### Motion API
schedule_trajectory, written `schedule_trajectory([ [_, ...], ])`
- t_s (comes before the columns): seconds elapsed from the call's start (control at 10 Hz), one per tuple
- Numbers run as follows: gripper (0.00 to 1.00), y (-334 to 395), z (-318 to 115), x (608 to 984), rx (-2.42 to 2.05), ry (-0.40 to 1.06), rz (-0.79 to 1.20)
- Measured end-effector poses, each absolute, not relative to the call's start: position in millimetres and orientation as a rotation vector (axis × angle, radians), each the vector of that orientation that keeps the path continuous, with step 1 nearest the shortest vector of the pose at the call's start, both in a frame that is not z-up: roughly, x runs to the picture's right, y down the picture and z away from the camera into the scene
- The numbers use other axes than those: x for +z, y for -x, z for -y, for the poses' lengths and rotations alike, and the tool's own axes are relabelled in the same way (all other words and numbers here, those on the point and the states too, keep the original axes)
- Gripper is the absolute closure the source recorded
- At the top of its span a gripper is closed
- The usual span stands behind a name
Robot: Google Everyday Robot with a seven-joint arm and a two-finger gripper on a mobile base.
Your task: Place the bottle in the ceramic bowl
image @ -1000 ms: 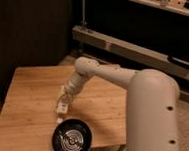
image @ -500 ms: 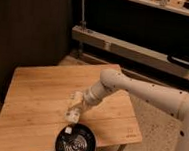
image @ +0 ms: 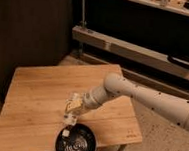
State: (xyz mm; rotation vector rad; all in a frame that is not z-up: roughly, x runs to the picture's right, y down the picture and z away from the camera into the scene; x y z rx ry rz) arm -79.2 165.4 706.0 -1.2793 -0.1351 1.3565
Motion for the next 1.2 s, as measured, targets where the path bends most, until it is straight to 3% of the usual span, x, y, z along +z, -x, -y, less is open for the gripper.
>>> schedule_trajectory([
  [0.5,0.35,41,-200,660,0.951,1.360,0.081],
  [0.6,0.29,36,-205,657,0.902,1.365,0.073],
  [1.2,0.26,26,-213,655,0.859,1.368,0.063],
])
